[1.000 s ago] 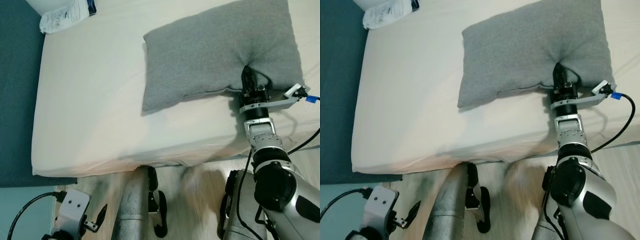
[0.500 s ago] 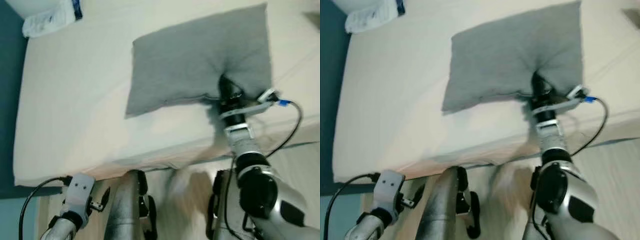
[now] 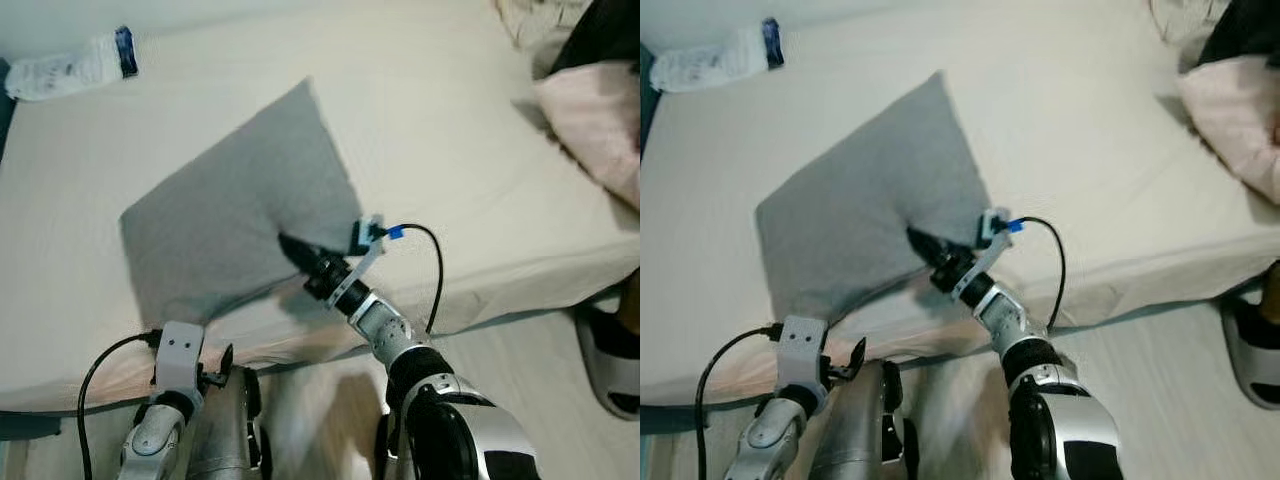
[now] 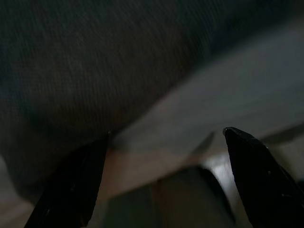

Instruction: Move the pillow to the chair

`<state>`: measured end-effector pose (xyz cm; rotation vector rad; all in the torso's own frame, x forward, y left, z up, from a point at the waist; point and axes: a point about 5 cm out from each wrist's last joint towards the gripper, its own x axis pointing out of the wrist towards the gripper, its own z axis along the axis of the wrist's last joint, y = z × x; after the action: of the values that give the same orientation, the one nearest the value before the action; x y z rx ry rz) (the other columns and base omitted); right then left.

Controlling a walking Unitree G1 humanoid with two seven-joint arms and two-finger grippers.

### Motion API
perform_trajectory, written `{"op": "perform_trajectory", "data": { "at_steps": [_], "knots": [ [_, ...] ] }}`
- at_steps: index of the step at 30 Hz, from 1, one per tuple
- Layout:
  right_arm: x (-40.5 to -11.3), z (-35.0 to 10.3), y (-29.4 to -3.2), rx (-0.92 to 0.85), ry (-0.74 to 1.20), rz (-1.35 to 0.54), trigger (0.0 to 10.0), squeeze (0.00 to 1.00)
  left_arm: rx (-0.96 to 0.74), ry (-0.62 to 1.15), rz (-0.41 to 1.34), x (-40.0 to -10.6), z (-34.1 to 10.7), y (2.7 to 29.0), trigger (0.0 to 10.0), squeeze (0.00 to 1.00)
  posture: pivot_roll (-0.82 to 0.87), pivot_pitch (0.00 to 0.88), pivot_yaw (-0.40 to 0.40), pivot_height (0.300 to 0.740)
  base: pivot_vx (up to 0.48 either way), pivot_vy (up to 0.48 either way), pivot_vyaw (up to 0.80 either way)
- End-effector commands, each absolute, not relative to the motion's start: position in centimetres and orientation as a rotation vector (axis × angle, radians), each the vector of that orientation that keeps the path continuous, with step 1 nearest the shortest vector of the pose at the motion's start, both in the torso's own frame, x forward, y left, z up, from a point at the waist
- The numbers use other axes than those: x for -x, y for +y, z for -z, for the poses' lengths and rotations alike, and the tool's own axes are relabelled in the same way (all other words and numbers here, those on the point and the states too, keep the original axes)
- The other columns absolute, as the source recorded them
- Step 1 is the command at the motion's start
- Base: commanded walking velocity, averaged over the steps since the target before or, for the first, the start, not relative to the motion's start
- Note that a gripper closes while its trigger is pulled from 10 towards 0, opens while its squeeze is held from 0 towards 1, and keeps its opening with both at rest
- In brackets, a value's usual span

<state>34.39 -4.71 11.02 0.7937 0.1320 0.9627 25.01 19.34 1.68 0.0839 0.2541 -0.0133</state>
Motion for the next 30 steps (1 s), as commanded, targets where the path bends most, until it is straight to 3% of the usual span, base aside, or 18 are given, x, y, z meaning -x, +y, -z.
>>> {"op": "perform_trajectory", "data": {
  "at_steps": [1, 15, 22, 24, 30],
  "knots": [
    [-32.4, -8.7, -3.4, -0.822, 0.216, -1.008, 0.0, 0.00, -0.074, 0.266, -0.028, -24.7, -1.1, 19.8, 10.0, 0.00, 0.03, 0.143, -0.042, 0.595, 0.000, 0.000, 0.00],
    [-32.5, -8.0, -4.3, -0.782, 0.255, -0.942, 0.0, 0.00, -0.071, 0.159, -0.112, -26.4, -2.7, 21.8, 10.0, 0.00, 0.03, 0.083, -0.077, 0.642, 0.000, 0.000, 0.00],
    [-33.8, -8.1, -6.8, -0.742, 0.239, -0.790, 0.0, 0.00, -0.066, 0.132, -0.149, -26.8, -3.1, 22.7, 10.0, 0.00, 0.03, 0.067, -0.088, 0.670, 0.000, 0.000, 0.00],
    [-34.7, -8.5, -9.1, -0.720, 0.215, -0.690, 0.0, 0.00, -0.065, 0.130, -0.166, -26.8, -3.0, 23.1, 10.0, 0.00, 0.02, 0.065, -0.094, 0.684, 0.000, 0.000, 0.00],
    [-35.3, -8.5, -10.8, -0.698, 0.213, -0.588, 0.0, 0.00, -0.084, 0.161, -0.175, -26.4, -2.3, 23.3, 10.0, 0.00, 0.02, 0.067, -0.097, 0.698, 0.000, 0.000, 0.00]
  ]
}}
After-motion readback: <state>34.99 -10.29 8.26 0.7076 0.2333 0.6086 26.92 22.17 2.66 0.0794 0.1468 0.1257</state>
